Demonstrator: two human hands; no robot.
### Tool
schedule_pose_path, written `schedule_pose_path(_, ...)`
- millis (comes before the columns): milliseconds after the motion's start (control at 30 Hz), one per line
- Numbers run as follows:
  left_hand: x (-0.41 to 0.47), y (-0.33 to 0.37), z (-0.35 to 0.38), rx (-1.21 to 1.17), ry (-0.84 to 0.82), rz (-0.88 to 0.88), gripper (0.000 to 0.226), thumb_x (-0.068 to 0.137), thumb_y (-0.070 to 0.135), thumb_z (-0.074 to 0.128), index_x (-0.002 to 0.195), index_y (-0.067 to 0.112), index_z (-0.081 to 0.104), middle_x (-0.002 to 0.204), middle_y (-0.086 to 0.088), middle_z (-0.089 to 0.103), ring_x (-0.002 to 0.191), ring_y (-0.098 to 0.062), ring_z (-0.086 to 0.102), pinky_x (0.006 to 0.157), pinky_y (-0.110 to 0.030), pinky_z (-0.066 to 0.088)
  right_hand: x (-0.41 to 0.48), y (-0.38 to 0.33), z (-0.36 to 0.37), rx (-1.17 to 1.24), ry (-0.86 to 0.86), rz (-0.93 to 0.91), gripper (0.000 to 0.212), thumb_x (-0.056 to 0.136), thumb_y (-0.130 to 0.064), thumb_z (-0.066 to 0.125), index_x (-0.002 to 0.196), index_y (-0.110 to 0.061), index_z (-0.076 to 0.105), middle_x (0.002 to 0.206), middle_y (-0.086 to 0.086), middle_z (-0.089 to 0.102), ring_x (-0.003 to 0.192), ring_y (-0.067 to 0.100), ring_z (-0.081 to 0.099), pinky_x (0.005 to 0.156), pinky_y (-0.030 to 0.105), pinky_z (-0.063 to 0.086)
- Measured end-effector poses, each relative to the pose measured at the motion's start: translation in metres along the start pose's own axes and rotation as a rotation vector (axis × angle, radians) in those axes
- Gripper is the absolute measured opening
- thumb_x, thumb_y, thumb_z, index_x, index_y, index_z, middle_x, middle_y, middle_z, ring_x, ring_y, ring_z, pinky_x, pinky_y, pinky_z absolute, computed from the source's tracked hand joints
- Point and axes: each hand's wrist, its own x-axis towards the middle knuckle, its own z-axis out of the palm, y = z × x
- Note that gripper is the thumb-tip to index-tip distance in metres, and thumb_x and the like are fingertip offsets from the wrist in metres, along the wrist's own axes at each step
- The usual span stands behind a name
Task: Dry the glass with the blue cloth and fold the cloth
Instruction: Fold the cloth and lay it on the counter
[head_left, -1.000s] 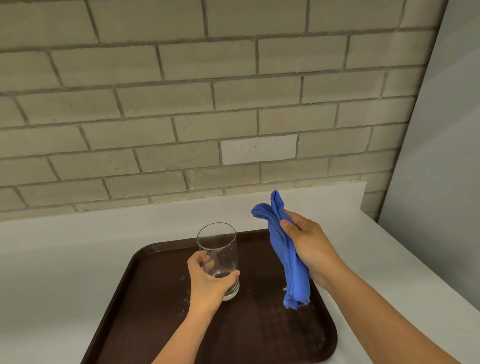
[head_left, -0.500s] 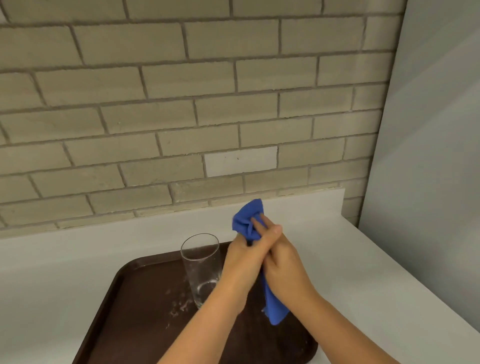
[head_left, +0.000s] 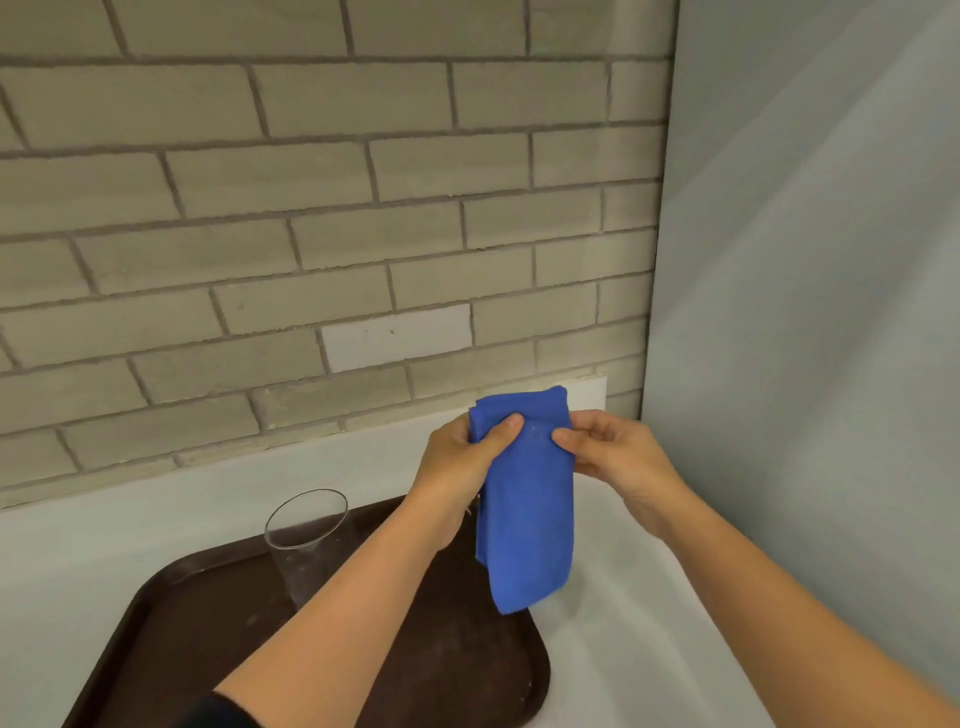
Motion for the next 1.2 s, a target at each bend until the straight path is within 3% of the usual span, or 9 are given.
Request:
schedule_pose_path(100, 0.007, -0.004, 0.002, 0.05, -0.009, 0.046, 0.008, 0.077, 0.024, 0.069, 0.085, 0.026, 0.067, 0.094, -0.001, 0.072, 0.087, -0.016, 0.068, 0.065, -0.022, 0.056, -0.001, -0.001, -0.019, -0.058, -0.033, -0.031, 0.006, 0.078, -0.01, 0.064, 0.078, -0.016, 0.066, 0.074, -0.002, 0.071, 0.068, 0.008, 0.068, 0.057, 0.016, 0.054)
schedule_pose_path(267, 0.009, -0.015, 0.006, 0.126, -0.113, 0.052, 0.009, 0.079, 0.012, 0.068, 0.081, 0.019, 0.062, 0.077, 0.004, 0.067, 0.06, 0.003, 0.067, 0.05, -0.012, 0.052, -0.004, 0.008, -0.042, -0.176, -0.089, 0.0, 0.005, 0.08, -0.012, 0.063, 0.08, -0.017, 0.064, 0.08, 0.001, 0.069, 0.069, 0.007, 0.067, 0.063, 0.019, 0.057)
schedule_pose_path(467, 0.014, -0.026, 0.007, 0.135, -0.254, -0.116, 0.011, 0.082, 0.026, 0.064, 0.09, 0.018, 0.064, 0.076, 0.001, 0.072, 0.064, -0.008, 0.071, 0.058, -0.022, 0.058, -0.003, 0.014, -0.06, -0.269, -0.14, 0.087, 0.014, 0.081, -0.02, 0.062, 0.088, -0.008, 0.064, 0.076, 0.004, 0.067, 0.066, 0.018, 0.059, 0.056, 0.022, 0.053)
schedule_pose_path(600, 0.029, -0.048, 0.014, 0.116, -0.214, -0.241, 0.011, 0.086, 0.026, 0.059, 0.093, 0.018, 0.061, 0.08, -0.005, 0.07, 0.059, -0.011, 0.071, 0.053, -0.024, 0.057, 0.008, 0.03, -0.064, -0.29, -0.13, 0.164, 0.011, 0.083, -0.018, 0.059, 0.073, -0.014, 0.062, 0.062, -0.004, 0.06, 0.051, 0.006, 0.055, 0.047, 0.018, 0.047)
schedule_pose_path(700, 0.047, -0.077, 0.021, 0.181, -0.144, -0.321, 0.006, 0.088, 0.022, 0.056, 0.092, 0.017, 0.055, 0.079, -0.007, 0.067, 0.052, -0.011, 0.069, 0.048, -0.024, 0.056, 0.021, 0.056, -0.062, -0.378, -0.139, 0.25, 0.016, 0.086, -0.018, 0.056, 0.071, -0.015, 0.056, 0.066, 0.0, 0.058, 0.052, 0.005, 0.055, 0.048, 0.018, 0.047)
schedule_pose_path(767, 0.061, -0.097, 0.022, 0.275, -0.076, -0.323, 0.005, 0.088, 0.019, 0.056, 0.087, 0.015, 0.054, 0.075, -0.006, 0.062, 0.049, -0.012, 0.064, 0.045, -0.024, 0.053, 0.031, 0.077, -0.06, -0.46, -0.13, 0.298, 0.017, 0.087, -0.019, 0.053, 0.071, -0.015, 0.053, 0.075, 0.005, 0.058, 0.063, 0.014, 0.056, 0.054, 0.024, 0.048)
schedule_pose_path(867, 0.093, -0.122, 0.023, 0.381, 0.012, -0.292, 0.005, 0.085, 0.012, 0.059, 0.081, 0.01, 0.056, 0.073, -0.008, 0.057, 0.062, -0.021, 0.057, 0.059, -0.031, 0.047, 0.056, 0.104, -0.059, -0.597, -0.101, 0.323, 0.017, 0.087, -0.023, 0.05, 0.07, -0.018, 0.05, 0.079, 0.005, 0.058, 0.073, 0.018, 0.054, 0.066, 0.03, 0.045)
schedule_pose_path(1033, 0.134, -0.137, 0.019, 0.538, 0.048, -0.285, 0.006, 0.084, 0.015, 0.06, 0.08, 0.012, 0.063, 0.076, -0.009, 0.064, 0.075, -0.026, 0.064, 0.07, -0.035, 0.053, 0.092, 0.133, -0.059, -0.697, -0.06, 0.3, 0.027, 0.084, -0.025, 0.051, 0.059, -0.02, 0.046, 0.063, -0.007, 0.051, 0.061, 0.01, 0.047, 0.062, 0.025, 0.037)
schedule_pose_path(1200, 0.149, -0.149, 0.018, 0.539, 0.069, -0.272, 0.011, 0.082, 0.011, 0.061, 0.072, 0.015, 0.062, 0.073, -0.008, 0.064, 0.06, -0.021, 0.061, 0.056, -0.031, 0.055, 0.107, 0.15, -0.058, -0.781, -0.036, 0.339, 0.022, 0.082, -0.029, 0.052, 0.063, -0.017, 0.053, 0.064, -0.007, 0.055, 0.063, 0.011, 0.05, 0.059, 0.026, 0.038)
